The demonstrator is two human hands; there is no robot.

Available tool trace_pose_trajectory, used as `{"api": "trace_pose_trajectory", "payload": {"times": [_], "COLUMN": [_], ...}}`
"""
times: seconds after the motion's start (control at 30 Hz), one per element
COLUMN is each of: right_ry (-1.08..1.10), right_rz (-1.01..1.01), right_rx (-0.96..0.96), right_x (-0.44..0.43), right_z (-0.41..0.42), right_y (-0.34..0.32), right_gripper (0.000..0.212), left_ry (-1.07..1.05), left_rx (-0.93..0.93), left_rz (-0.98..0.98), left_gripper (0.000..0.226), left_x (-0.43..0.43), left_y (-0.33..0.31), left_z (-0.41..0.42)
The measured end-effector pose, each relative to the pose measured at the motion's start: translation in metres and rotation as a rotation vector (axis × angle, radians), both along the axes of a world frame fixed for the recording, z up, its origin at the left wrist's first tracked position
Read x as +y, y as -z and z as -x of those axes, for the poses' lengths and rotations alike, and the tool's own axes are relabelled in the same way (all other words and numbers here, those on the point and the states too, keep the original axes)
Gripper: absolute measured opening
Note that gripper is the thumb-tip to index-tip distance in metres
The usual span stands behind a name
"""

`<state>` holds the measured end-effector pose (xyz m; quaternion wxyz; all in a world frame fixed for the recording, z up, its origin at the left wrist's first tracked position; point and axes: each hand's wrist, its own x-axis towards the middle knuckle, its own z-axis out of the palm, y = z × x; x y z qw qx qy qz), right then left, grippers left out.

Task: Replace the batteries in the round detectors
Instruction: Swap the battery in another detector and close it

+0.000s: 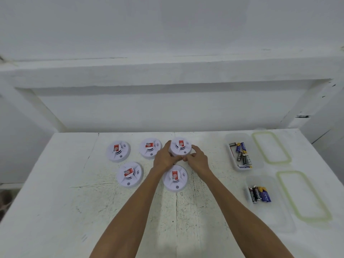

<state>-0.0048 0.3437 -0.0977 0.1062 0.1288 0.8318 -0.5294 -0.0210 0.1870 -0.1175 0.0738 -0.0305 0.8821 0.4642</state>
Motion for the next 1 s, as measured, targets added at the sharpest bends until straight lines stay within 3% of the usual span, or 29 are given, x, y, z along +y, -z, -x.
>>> {"api": "trace_pose_trajectory", "payload": {"times": [0.07,0.2,0.3,0.43,0.7,0.8,0.9,1.0], "right_ry": [0.003,0.046,0.139,0.133,-0.302,-0.48,-0.559,-0.564], "right_rz": [-0.018,-0.03,-0.023,-0.037,-0.035,-0.093,-0.131,-0.147], "right_rx": [-0.002,0.009,0.054,0.145,0.21,0.211,0.154,0.074], "right_x": [-0.002,-0.005,-0.008,-0.021,-0.074,-0.1,-0.119,-0.132], "right_z": [0.0,-0.002,-0.01,-0.016,-0.023,-0.031,-0.04,-0.051], "right_y": [0.003,0.001,-0.006,-0.015,-0.035,-0.034,-0.028,-0.02], "right_gripper": [0.053,0.053,0.045,0.029,0.024,0.024,0.028,0.038], "left_ry": [-0.004,-0.003,0.043,0.105,-0.064,-0.183,-0.258,-0.223], "left_rx": [-0.011,-0.056,-0.051,-0.036,0.165,0.127,0.089,-0.064], "left_rz": [0.003,-0.001,0.003,0.002,0.089,0.15,0.202,0.173], "left_gripper": [0.072,0.096,0.071,0.054,0.03,0.036,0.063,0.082], "left_x": [0.0,-0.001,-0.006,-0.029,-0.102,-0.13,-0.152,-0.16], "left_y": [-0.001,-0.011,-0.018,-0.028,-0.048,-0.048,-0.041,-0.035], "left_z": [0.001,-0.004,-0.012,-0.023,-0.067,-0.087,-0.103,-0.117]}}
